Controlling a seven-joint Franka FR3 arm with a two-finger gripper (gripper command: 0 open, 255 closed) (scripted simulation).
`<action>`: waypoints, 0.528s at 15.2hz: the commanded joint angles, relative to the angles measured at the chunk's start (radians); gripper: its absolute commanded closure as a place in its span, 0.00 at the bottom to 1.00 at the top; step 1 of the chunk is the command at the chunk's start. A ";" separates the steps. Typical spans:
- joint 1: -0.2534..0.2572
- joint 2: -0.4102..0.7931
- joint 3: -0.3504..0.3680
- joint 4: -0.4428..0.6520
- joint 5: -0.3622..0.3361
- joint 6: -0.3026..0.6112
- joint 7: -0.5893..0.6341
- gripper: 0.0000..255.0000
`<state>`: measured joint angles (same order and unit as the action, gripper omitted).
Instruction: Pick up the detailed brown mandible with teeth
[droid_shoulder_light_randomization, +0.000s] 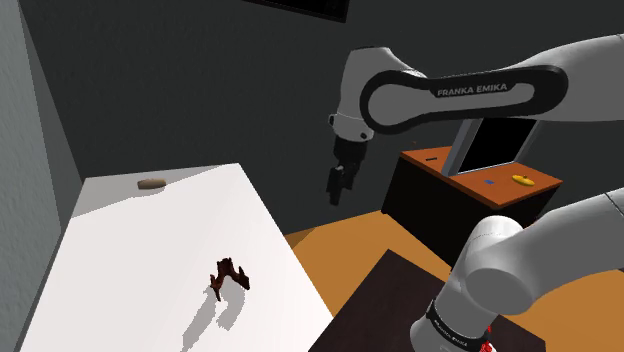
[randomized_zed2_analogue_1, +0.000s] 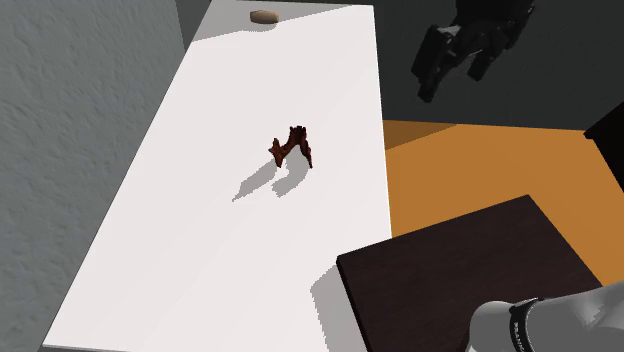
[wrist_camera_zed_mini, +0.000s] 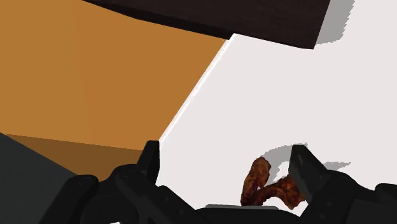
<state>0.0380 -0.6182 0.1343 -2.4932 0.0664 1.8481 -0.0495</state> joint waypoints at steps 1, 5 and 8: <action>0.002 0.054 0.024 -0.010 0.001 0.071 0.025 0.00; 0.004 0.181 0.077 -0.013 -0.005 0.209 0.086 0.00; 0.001 0.289 0.116 0.001 -0.026 0.306 0.139 0.00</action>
<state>0.0382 -0.3711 0.2322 -2.5035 0.0467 2.1207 0.0646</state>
